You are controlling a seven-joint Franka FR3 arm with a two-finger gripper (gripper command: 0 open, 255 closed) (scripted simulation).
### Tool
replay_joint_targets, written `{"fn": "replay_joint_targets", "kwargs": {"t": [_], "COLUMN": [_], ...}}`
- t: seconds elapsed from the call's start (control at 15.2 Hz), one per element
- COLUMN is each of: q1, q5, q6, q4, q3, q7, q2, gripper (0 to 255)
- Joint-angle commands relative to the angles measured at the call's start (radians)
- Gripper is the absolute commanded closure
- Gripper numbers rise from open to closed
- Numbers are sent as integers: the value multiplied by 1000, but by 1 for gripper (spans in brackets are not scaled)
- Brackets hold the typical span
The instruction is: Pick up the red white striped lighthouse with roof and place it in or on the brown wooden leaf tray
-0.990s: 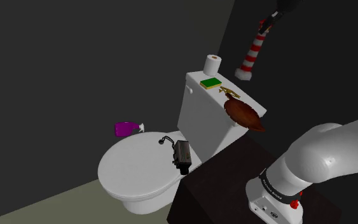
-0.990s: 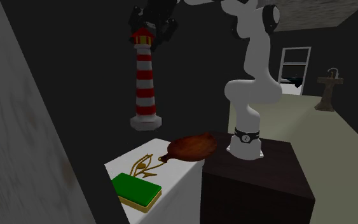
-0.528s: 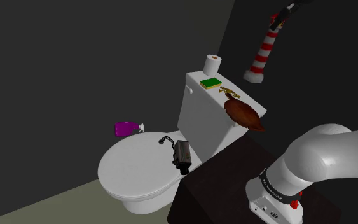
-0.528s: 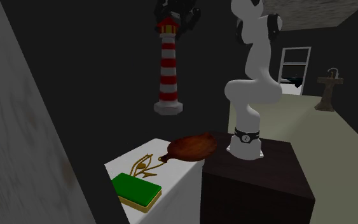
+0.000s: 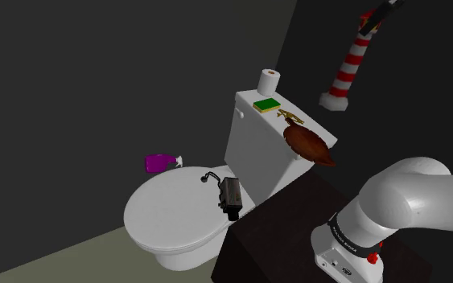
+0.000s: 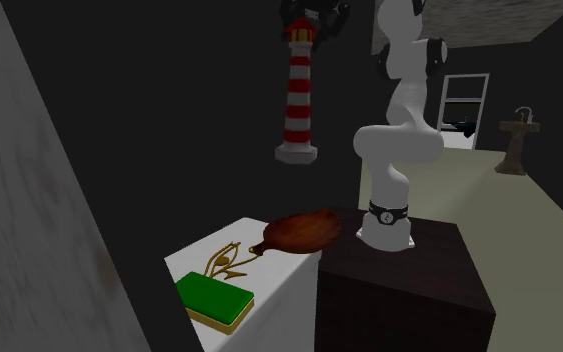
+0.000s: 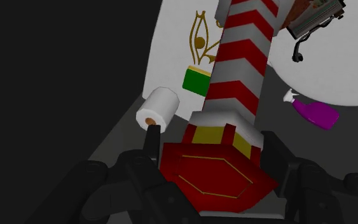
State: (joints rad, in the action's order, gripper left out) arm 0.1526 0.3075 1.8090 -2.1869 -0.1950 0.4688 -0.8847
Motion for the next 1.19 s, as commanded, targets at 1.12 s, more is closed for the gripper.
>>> {"fn": "replay_joint_targets", "kwargs": {"t": [1.12], "q1": [26], "q5": [47], "q6": [193], "q4": [-313], "q3": [-30], "q7": [-37], "q2": [-117], "gripper": [255]}}
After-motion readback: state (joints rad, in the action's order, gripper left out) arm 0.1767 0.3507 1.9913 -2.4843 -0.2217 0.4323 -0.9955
